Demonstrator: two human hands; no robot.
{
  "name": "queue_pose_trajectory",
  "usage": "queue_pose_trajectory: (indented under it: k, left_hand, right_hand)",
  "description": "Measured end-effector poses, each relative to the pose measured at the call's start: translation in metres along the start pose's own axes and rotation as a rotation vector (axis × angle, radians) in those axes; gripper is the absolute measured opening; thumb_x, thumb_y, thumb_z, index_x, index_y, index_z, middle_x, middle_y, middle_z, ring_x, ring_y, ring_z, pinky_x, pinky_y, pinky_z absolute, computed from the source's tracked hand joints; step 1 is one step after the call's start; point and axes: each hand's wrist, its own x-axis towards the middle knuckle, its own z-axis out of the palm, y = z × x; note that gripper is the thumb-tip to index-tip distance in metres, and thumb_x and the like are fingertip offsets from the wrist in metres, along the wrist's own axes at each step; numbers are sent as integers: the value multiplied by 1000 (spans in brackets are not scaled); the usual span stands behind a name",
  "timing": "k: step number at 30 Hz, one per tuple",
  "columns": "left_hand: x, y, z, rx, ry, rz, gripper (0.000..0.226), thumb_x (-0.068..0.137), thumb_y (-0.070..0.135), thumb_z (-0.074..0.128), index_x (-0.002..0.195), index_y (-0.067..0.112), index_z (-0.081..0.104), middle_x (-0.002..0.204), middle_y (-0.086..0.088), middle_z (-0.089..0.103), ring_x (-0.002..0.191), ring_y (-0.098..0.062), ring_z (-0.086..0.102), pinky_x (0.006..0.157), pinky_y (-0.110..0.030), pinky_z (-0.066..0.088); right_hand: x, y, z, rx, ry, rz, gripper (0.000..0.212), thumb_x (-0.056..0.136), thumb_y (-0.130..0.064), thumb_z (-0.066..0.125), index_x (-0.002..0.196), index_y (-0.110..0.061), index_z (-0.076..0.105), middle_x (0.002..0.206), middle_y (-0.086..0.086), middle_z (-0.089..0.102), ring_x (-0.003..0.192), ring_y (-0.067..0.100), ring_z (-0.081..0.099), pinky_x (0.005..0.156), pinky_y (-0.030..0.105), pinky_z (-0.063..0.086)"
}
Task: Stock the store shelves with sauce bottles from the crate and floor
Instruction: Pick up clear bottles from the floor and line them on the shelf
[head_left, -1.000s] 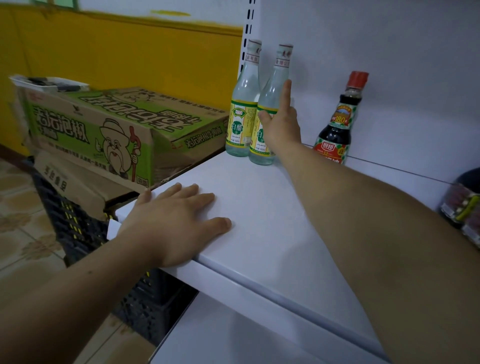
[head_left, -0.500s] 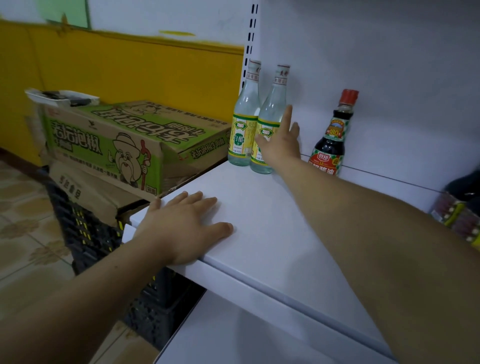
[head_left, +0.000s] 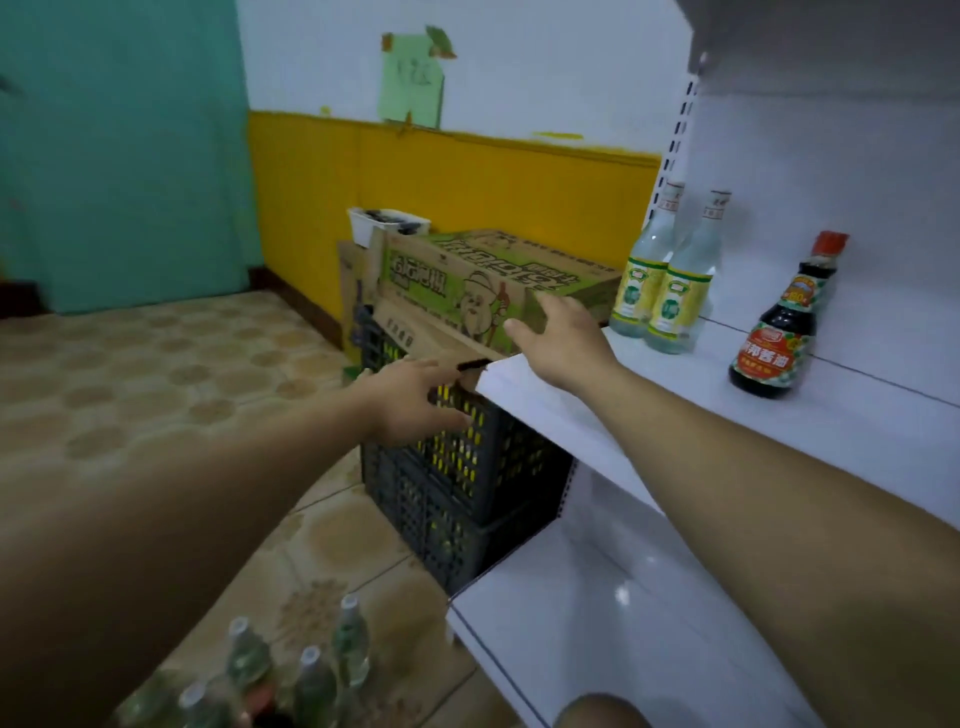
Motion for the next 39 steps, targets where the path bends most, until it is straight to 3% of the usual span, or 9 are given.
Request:
queue_pose_trajectory:
  k: [9,18,25,29,35,39]
  left_hand:
    - [-172,-104,28,-101,44,-475,75,87,51,57,151,30,22,160,0,11,146,-24,15,115,-40,19]
    - [-301,-192,73,-290,115,-856,75,86,45,61,149,25,27,158,-2,22,143,-23,25,113,-37,25]
    - [-306,-252,125,-451,54,-927,70,88,37,61,148,20,29,154,-4,29,139,-22,31,111,-31,29]
    - [-287,-294,155,-562,1,-960,71,88,33,62,148,19,28,150,-7,36,133,-24,40,99,-25,34]
    - [-242,-364,212,-717,-26,-1019,78,88,28,63,151,14,19,154,-7,29,134,-22,37,91,-20,33]
    - [-215,-408,250,-727,-65,-1042,88,83,27,70,152,14,17,153,-8,29,136,-24,36,102,-25,33]
  right_hand:
    - [-82,-122,109,36,-395,-247,71,95,-59,44,153,-25,21,160,4,19,142,29,28,111,46,34]
    - [-156,-205,224,33,-707,-469,73,93,-60,45,154,-26,21,162,0,16,148,25,18,116,42,24]
    - [-171,-236,315,-2,-884,-547,70,97,-55,43,154,-22,21,161,1,20,146,25,23,114,37,25]
    - [-163,-232,380,-23,-962,-498,70,96,-52,46,154,-23,21,161,1,20,146,24,23,115,37,27]
    - [-148,-209,487,-83,-1083,-408,70,97,-47,49,154,-17,22,160,3,22,145,24,24,111,35,27]
    - [-138,-199,551,-83,-1148,-368,70,97,-37,54,154,-17,19,161,6,20,145,27,25,110,35,28]
